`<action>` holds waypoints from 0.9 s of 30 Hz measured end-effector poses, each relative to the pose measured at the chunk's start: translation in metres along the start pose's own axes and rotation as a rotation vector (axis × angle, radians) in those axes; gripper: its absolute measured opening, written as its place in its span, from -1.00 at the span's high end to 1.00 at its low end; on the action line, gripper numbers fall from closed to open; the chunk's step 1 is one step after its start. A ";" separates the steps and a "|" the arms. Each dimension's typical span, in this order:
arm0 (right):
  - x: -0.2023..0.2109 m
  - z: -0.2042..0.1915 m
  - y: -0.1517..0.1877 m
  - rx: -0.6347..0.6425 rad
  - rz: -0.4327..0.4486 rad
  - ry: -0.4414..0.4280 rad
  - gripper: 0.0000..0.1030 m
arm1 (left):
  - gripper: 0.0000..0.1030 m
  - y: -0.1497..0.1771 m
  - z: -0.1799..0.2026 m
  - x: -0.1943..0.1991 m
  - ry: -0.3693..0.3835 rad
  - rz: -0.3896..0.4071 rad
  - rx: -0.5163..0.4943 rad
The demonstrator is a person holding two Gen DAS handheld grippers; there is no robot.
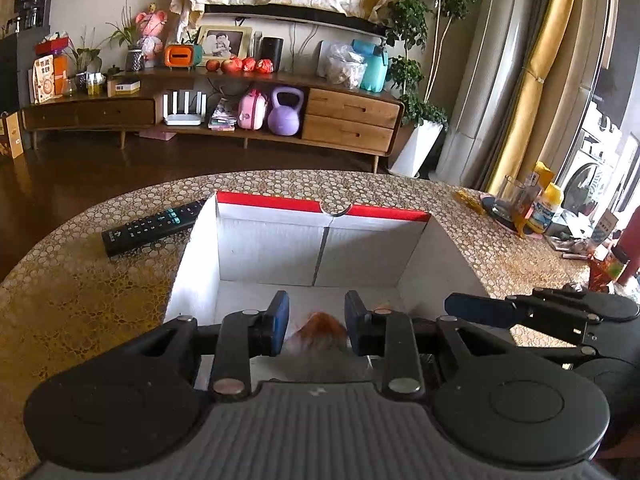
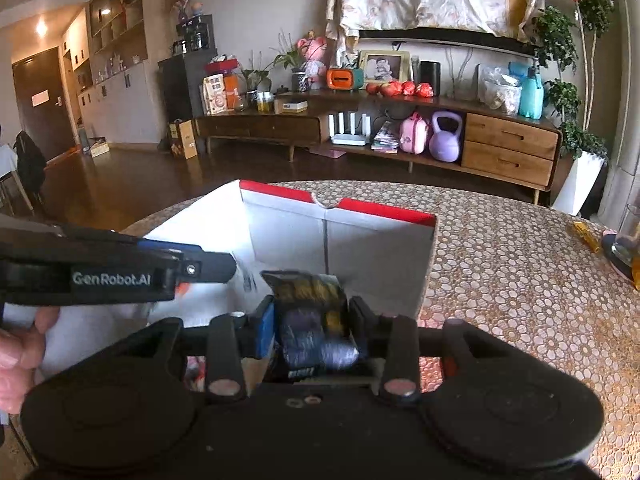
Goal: Organize snacks
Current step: 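Open both tools to drop the white pouch and black packet into the box, then withdraw both open tools from the box toward the snacks on the table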
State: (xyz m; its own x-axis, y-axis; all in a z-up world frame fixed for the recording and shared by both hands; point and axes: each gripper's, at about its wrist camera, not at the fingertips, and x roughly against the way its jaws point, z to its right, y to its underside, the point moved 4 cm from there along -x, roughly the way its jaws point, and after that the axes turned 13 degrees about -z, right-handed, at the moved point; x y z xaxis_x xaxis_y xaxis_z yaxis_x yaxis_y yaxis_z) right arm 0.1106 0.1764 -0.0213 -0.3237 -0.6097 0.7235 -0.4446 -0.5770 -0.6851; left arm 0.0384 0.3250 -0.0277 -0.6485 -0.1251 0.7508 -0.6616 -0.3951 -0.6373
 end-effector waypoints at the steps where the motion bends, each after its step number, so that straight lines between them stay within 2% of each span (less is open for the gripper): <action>1: 0.001 0.001 0.000 -0.003 0.000 -0.002 0.22 | 0.34 0.000 0.001 0.000 0.007 0.000 0.002; 2: 0.001 0.002 0.000 -0.004 0.000 -0.001 0.13 | 0.12 0.000 0.002 0.001 0.004 0.002 0.004; 4: 0.005 0.004 -0.001 -0.009 0.012 -0.003 0.09 | -0.13 0.001 0.005 0.006 -0.009 0.016 0.014; 7: 0.012 0.007 -0.002 -0.014 0.029 0.004 0.09 | -0.19 0.003 0.011 0.015 -0.007 0.035 0.009; 9: 0.019 0.010 0.002 -0.027 0.040 0.006 0.08 | -0.31 0.004 0.018 0.022 -0.014 0.050 0.003; 12: 0.035 0.016 0.010 -0.049 0.067 0.017 0.07 | -0.34 0.008 0.033 0.033 0.003 0.076 -0.007; 15: 0.054 0.023 0.023 -0.067 0.100 0.044 -0.08 | -0.34 0.013 0.049 0.040 0.014 0.088 -0.020; 24: 0.106 0.060 0.063 -0.168 0.187 0.126 -0.18 | -0.35 0.031 0.105 0.054 0.055 0.133 -0.058; 27: 0.117 0.074 0.075 -0.198 0.203 0.172 -0.24 | -0.51 0.037 0.125 0.056 0.066 0.150 -0.069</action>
State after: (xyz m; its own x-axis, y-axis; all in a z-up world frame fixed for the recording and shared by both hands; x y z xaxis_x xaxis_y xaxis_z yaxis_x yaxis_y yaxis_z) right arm 0.1016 0.0216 0.0056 -0.5512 -0.5909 0.5891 -0.5050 -0.3258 -0.7992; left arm 0.0243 0.1898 0.0126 -0.7636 -0.1169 0.6351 -0.5787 -0.3124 -0.7533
